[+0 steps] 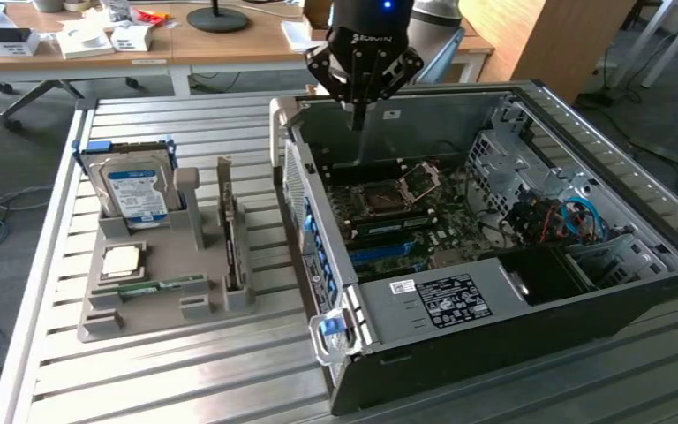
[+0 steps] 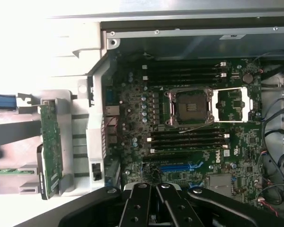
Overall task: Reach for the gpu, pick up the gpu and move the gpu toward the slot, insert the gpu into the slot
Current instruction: 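Reach for the gpu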
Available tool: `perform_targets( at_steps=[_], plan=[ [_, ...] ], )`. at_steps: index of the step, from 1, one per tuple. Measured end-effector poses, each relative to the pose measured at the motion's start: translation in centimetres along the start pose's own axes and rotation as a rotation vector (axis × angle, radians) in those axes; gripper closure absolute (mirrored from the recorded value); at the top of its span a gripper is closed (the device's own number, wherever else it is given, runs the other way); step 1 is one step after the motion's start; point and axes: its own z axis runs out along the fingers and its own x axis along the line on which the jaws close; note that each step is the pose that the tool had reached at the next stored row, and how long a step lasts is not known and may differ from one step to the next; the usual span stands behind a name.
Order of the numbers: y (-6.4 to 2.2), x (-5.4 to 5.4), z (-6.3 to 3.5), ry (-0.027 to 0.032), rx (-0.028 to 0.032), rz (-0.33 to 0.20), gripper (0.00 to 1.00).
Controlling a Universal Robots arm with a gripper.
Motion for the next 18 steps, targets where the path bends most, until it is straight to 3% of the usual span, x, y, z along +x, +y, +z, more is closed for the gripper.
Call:
perform_targets(
  at_steps=[18],
  plan=[
    [-0.29, 3.9, -0.09, 0.0000, 0.0001, 0.000, 0.89]
  ],
)
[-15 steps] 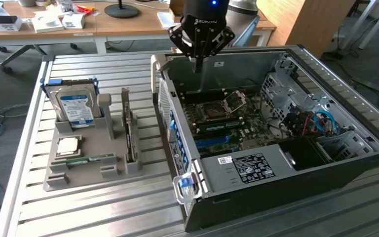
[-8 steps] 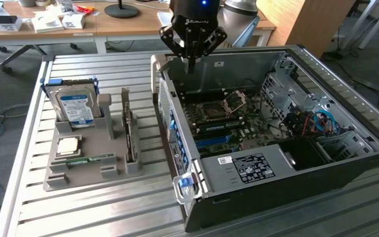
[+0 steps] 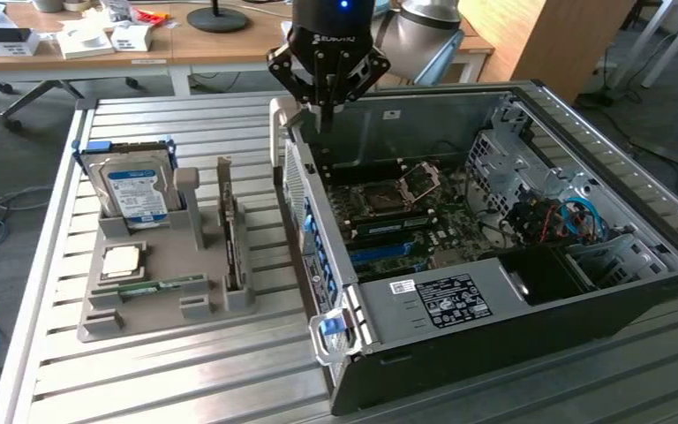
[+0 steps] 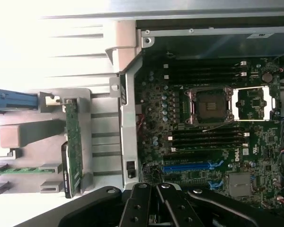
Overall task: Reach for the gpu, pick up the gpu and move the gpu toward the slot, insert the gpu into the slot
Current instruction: 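Reach for the gpu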
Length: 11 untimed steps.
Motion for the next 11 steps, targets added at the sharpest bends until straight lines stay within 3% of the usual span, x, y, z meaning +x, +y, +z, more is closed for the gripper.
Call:
perform_targets(
  at_steps=[11],
  plan=[
    [-0.19, 2.6, -0.06, 0.0000, 0.0000, 0.000, 0.89]
  ],
)
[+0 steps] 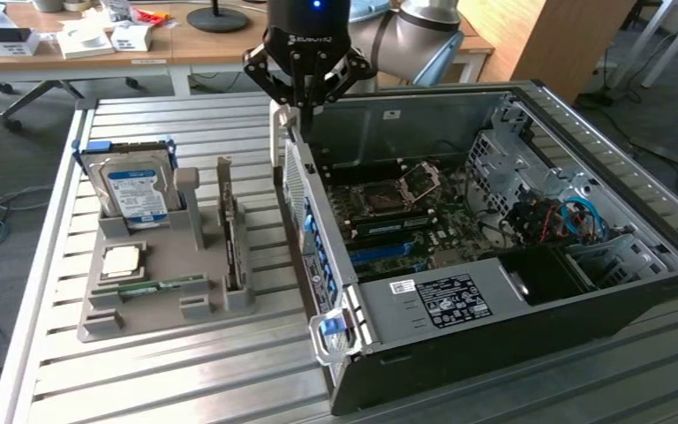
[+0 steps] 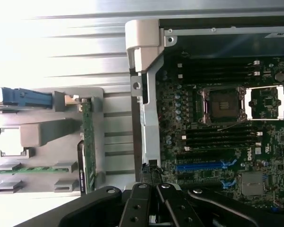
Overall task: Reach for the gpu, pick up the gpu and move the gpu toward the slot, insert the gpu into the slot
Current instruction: 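Reach for the gpu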
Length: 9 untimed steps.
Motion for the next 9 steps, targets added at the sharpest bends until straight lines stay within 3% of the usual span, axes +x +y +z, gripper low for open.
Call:
perform_targets(
  at_steps=[9],
  plan=[
    [-0.15, 2.0, -0.05, 0.0000, 0.0001, 0.000, 0.89]
  ],
)
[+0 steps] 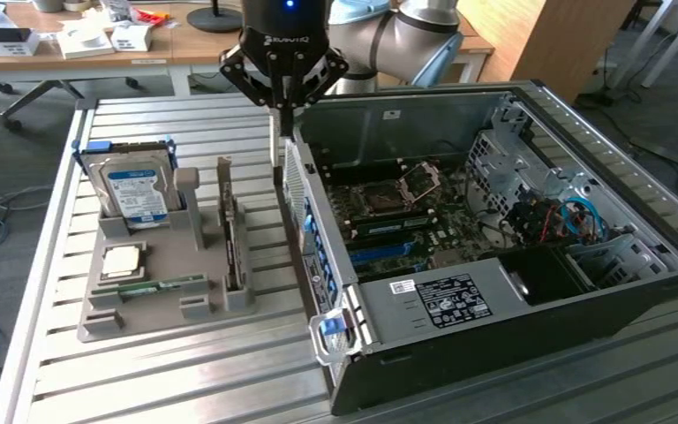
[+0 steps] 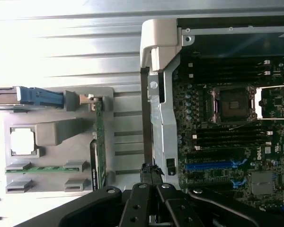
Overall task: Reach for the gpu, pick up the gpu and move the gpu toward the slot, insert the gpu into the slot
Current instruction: 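Reach for the gpu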
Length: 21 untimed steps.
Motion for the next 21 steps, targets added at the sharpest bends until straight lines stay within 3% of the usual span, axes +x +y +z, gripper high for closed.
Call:
perform_targets(
  at_steps=[21],
  plan=[
    [-0.38, 5.2, -0.10, 0.0000, 0.0000, 0.000, 0.89]
  ],
)
